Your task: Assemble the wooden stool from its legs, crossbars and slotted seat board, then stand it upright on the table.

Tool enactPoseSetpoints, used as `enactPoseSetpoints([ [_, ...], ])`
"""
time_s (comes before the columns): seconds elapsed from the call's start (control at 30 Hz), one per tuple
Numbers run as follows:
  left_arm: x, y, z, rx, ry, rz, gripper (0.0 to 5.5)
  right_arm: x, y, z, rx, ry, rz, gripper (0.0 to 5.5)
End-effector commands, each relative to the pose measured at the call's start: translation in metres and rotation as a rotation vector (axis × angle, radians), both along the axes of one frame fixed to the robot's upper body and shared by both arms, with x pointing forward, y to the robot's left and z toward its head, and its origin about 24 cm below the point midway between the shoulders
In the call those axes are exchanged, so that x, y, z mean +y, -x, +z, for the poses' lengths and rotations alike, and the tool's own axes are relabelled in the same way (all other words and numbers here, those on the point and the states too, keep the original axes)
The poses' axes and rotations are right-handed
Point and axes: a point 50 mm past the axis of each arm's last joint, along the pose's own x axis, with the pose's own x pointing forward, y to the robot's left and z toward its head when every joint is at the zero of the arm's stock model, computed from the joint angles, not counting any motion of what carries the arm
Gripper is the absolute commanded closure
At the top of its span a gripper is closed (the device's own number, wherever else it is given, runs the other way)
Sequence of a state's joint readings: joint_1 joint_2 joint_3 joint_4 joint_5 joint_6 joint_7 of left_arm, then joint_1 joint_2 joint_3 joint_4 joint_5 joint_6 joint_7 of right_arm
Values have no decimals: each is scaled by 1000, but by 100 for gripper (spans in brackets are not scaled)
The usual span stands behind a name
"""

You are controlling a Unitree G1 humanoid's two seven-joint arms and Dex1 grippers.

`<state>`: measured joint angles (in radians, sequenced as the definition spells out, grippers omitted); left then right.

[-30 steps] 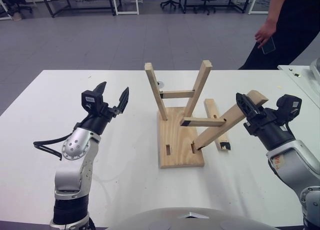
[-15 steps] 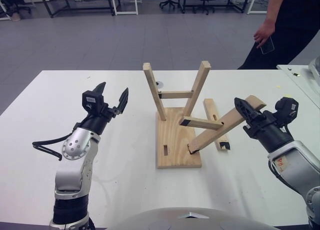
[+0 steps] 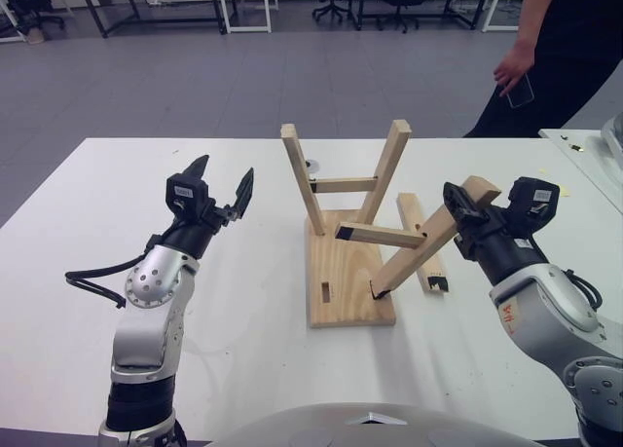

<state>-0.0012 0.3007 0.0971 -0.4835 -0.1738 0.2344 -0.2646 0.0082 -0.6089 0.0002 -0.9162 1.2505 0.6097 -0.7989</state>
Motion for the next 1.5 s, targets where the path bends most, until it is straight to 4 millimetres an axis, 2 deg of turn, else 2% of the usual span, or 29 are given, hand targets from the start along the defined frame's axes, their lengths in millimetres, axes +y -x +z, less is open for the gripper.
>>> enactPoseSetpoints([
  [0.03,-4,-1,10,-30,-46,5,148,8,7,-31,155,235,67,441],
  [0.1,-5,0,12,-33,-56,11,148,14,10,-33,159,228,109,441],
  [0.3,-5,1,21,-32,-56,49,148,22,16,-35,159,211,89,441],
  [0.5,-10,4,28,-18,-75,54,148,45,30,-61,223,289,141,444],
  [0.53,-11,5,28,-18,-71,62,148,43,33,-65,216,290,147,444],
  [0.63,-14,7,25,-15,-68,76,148,19,42,-91,259,297,123,444],
  [0.7,-16,7,23,-13,-65,76,148,13,40,-94,242,263,113,444],
  [0.9,-15,4,19,-31,-44,106,148,6,12,-54,-44,105,98,444],
  [0.97,-14,3,19,-41,-43,112,148,5,5,-35,-147,60,116,393],
  [1.1,-11,2,13,-49,-31,141,148,8,-7,-5,-304,121,208,308],
  [1.17,-11,0,11,-59,-23,153,148,7,-14,19,-400,131,255,265],
  [1.27,-9,-3,9,-79,-16,174,148,1,-21,68,-558,151,322,214],
  [1.33,-9,-4,8,-92,-9,188,148,-12,-27,109,-672,106,307,170],
  [1.37,-9,-4,7,-95,-5,191,148,-21,-29,124,-703,66,280,170],
  [1.4,-10,-4,6,-97,-2,191,148,-34,-35,127,-681,53,230,170],
  [1.43,-11,-4,5,-98,1,191,148,-49,-48,109,-554,66,159,170],
  [1.5,-12,-4,3,-95,2,185,148,-69,-63,53,-248,110,85,170],
])
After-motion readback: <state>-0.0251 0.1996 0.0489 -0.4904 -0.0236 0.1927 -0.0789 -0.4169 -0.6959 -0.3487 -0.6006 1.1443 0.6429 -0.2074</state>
